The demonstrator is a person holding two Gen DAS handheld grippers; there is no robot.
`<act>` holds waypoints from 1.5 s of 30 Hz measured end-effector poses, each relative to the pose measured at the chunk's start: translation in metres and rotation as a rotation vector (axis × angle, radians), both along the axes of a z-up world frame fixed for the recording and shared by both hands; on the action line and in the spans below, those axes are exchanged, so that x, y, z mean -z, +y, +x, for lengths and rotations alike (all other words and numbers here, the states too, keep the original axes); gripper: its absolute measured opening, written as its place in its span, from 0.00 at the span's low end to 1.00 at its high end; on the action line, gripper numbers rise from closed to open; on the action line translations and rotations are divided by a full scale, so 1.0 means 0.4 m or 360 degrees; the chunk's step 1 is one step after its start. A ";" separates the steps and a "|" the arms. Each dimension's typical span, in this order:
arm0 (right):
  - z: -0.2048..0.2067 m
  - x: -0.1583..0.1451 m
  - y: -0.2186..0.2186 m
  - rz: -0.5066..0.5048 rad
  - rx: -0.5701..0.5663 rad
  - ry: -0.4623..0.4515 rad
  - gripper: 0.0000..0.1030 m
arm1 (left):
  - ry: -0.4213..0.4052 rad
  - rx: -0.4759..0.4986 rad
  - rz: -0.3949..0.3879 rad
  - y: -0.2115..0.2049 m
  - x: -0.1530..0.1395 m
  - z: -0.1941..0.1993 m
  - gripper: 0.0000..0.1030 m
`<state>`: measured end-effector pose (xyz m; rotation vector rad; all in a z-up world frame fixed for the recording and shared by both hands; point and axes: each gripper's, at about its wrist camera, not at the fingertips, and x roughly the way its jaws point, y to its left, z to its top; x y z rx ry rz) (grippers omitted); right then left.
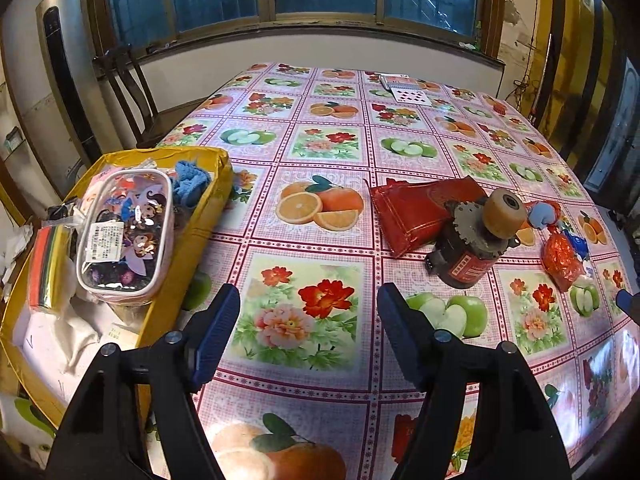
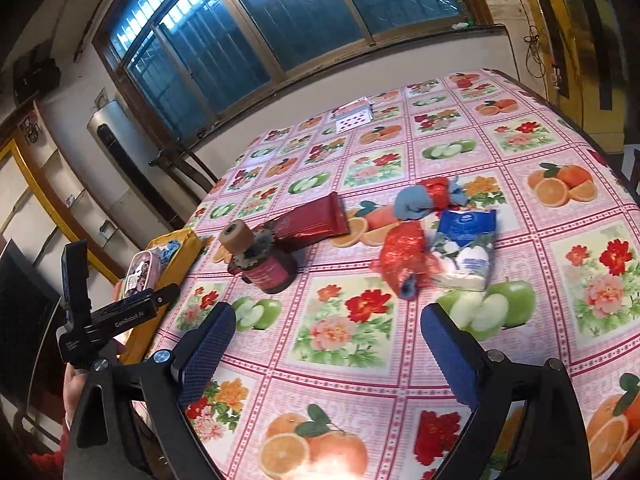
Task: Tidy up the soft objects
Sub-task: 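Withdraw both open tools from the box back over the table, then grasp the red mesh bag with the left tool while the right tool grasps the blue Vinda tissue pack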
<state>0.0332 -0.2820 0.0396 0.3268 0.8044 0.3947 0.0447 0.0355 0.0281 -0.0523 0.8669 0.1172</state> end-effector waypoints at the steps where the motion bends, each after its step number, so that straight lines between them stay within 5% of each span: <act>1: 0.004 0.004 -0.012 -0.0019 0.0013 0.0009 0.93 | 0.0008 0.0001 -0.0012 -0.004 0.002 0.004 0.69; 12: 0.090 0.036 -0.050 -0.0381 -0.0006 0.0033 0.93 | 0.0127 0.0276 -0.0173 -0.158 -0.026 0.059 0.69; 15: 0.138 0.049 -0.083 -0.0489 0.0124 0.0099 0.93 | 0.0194 0.0411 -0.0224 -0.244 -0.036 0.090 0.69; 20: 0.219 0.082 -0.135 -0.0351 0.0219 0.0243 0.93 | 0.0260 0.0561 -0.0259 -0.399 -0.034 0.141 0.69; 28: 0.210 0.077 -0.226 -0.0209 0.0365 0.0235 0.93 | 0.0324 0.0511 -0.0167 -0.552 0.022 0.236 0.69; 37: 0.230 0.083 -0.237 -0.0119 0.0324 0.0267 0.93 | 0.0375 0.0434 -0.0185 -0.570 0.068 0.283 0.72; 40: 0.229 0.086 -0.239 -0.0092 0.0337 0.0262 0.93 | 0.0377 0.0495 -0.0478 -0.550 0.046 0.284 0.72; 45: 0.220 0.090 -0.256 -0.0051 0.0370 0.0269 0.93 | 0.0448 0.0527 -0.0319 -0.596 0.068 0.291 0.72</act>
